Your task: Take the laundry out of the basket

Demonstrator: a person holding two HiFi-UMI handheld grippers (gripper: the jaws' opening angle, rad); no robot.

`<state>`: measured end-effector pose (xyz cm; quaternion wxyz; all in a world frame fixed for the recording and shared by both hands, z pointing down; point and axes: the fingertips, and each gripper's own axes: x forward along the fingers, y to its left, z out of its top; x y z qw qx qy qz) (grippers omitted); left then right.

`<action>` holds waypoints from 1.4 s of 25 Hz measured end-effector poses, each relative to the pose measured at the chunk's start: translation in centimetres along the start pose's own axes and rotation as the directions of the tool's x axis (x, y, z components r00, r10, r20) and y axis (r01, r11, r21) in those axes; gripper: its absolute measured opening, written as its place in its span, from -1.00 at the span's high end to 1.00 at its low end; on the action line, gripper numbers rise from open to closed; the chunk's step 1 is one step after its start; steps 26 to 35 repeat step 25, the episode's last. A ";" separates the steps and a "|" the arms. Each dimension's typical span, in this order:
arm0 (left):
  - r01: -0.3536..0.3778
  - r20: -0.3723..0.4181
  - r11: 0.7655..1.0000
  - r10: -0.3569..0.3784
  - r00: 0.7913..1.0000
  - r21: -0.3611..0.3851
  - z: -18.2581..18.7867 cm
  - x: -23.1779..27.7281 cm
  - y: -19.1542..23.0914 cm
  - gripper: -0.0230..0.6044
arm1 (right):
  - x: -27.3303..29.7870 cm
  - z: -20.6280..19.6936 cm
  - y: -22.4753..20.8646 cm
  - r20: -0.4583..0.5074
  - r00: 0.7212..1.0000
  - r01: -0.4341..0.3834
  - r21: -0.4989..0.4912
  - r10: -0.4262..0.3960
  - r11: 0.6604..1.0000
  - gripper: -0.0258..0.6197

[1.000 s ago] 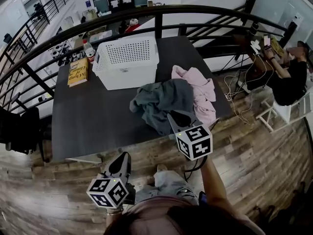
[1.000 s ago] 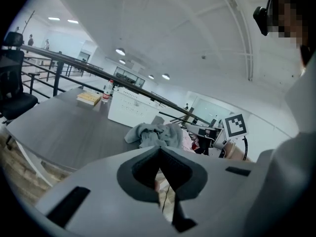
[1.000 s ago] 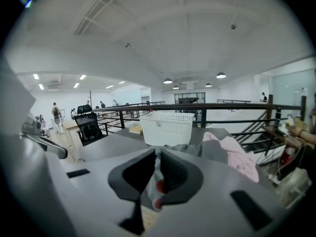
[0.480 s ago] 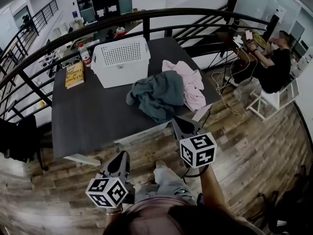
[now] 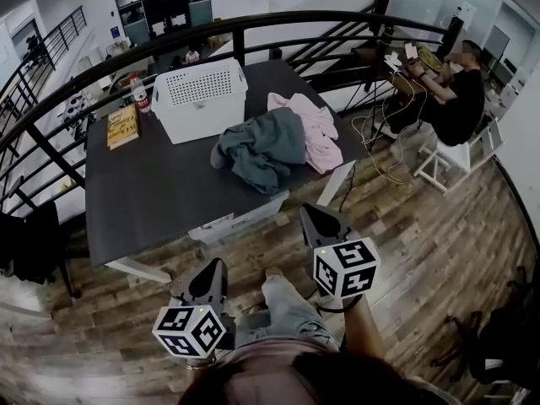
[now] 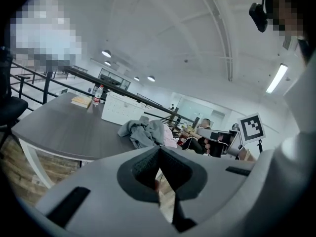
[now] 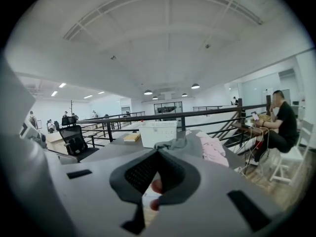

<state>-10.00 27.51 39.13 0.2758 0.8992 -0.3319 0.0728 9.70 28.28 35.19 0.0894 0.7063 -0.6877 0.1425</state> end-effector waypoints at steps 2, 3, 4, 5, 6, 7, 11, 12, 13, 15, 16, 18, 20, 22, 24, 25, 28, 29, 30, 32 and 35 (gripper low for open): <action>0.007 0.008 1.000 -0.007 1.000 0.005 -0.3 -0.6 -0.2 0.93 | -0.8 -0.2 0.1 0.006 1.000 0.012 0.007 -0.012 1.000 0.87; 0.010 0.014 1.000 -0.010 1.000 0.006 -0.4 -0.9 -0.2 0.93 | -1.1 -0.3 0.1 0.010 1.000 0.017 0.012 -0.017 1.000 0.87; 0.012 0.021 1.000 -0.012 1.000 0.004 -0.4 -1.2 -0.3 0.93 | -1.4 -0.4 0.2 0.013 1.000 0.019 0.017 -0.019 1.000 0.87; 0.013 0.029 1.000 -0.013 1.000 0.001 -0.5 -1.5 -0.3 0.93 | -1.6 -0.4 0.3 0.015 1.000 0.020 0.021 -0.020 1.000 0.87; 0.011 0.036 1.000 -0.011 0.999 -0.003 -0.5 -1.9 -0.3 0.93 | -1.7 -0.4 0.4 0.018 1.000 0.019 0.022 -0.020 1.000 0.87; 0.006 0.044 1.000 -0.006 0.999 -0.007 -0.6 -2.2 -0.2 0.93 | -1.8 -0.5 0.6 0.019 1.000 0.018 0.020 -0.018 1.000 0.87; -0.032 0.069 0.999 0.033 0.997 -0.013 -0.7 -3.0 0.8 0.93 | -2.1 -0.2 1.6 0.032 0.999 -0.006 0.031 0.005 0.999 0.87; -0.036 0.070 0.999 0.038 0.997 -0.019 -0.8 -3.1 0.9 0.93 | -2.2 -0.1 1.7 0.038 0.999 -0.010 0.036 0.009 0.999 0.87; -0.039 0.072 0.999 0.041 0.997 -0.027 -0.9 -3.3 1.1 0.93 | -2.3 0.0 1.9 0.041 0.999 -0.011 0.035 0.009 0.999 0.87; -0.044 0.073 0.998 0.046 0.996 -0.040 -1.1 -3.4 1.3 0.93 | -2.4 0.2 2.1 0.038 0.999 -0.004 0.014 0.004 1.000 0.87; -0.046 0.073 0.998 0.049 0.996 -0.045 -1.1 -3.4 1.4 0.93 | -2.5 0.3 2.2 0.036 0.999 -0.001 0.005 0.001 1.000 0.87; -0.050 0.073 0.997 0.054 0.996 -0.056 -1.1 -3.3 1.7 0.93 | -2.5 0.4 2.2 0.033 0.999 0.005 -0.004 -0.005 1.000 0.87; -0.045 0.074 0.996 0.051 0.996 -0.071 -1.1 -3.0 1.8 0.93 | -2.5 0.4 2.0 0.029 0.999 0.014 -0.008 -0.014 1.000 0.87; -0.038 0.071 0.996 0.044 0.996 -0.080 -1.1 -2.7 1.9 0.93 | -2.3 0.4 1.9 0.024 0.999 0.021 -0.012 -0.020 1.000 0.87; -0.036 0.065 0.996 0.042 0.997 -0.087 -1.1 -2.5 2.2 0.93 | -2.0 0.4 1.9 0.020 1.000 0.024 -0.014 -0.023 1.000 0.87; -0.036 0.062 0.995 0.042 0.997 -0.090 -1.2 -2.4 2.4 0.93 | -1.9 0.4 1.9 0.018 1.000 0.025 -0.014 -0.025 1.000 0.87; -0.036 0.062 0.995 0.042 0.997 -0.090 -1.2 -2.4 2.4 0.93 | -1.9 0.4 1.9 0.018 1.000 0.025 -0.014 -0.025 1.000 0.87; -0.036 0.062 0.995 0.042 0.997 -0.090 -1.2 -2.4 2.4 0.93 | -1.9 0.4 1.9 0.018 1.000 0.025 -0.014 -0.025 1.000 0.87; -0.036 0.062 0.995 0.042 0.997 -0.090 -1.2 -2.4 2.4 0.93 | -1.9 0.4 1.9 0.018 1.000 0.025 -0.014 -0.025 1.000 0.87; -0.036 0.062 0.995 0.042 0.997 -0.090 -1.2 -2.4 2.4 0.93 | -1.9 0.4 1.9 0.018 1.000 0.025 -0.014 -0.025 1.000 0.87; -0.036 0.062 0.995 0.042 0.997 -0.090 -1.2 -2.4 2.4 0.93 | -1.9 0.4 1.9 0.018 1.000 0.025 -0.014 -0.025 1.000 0.87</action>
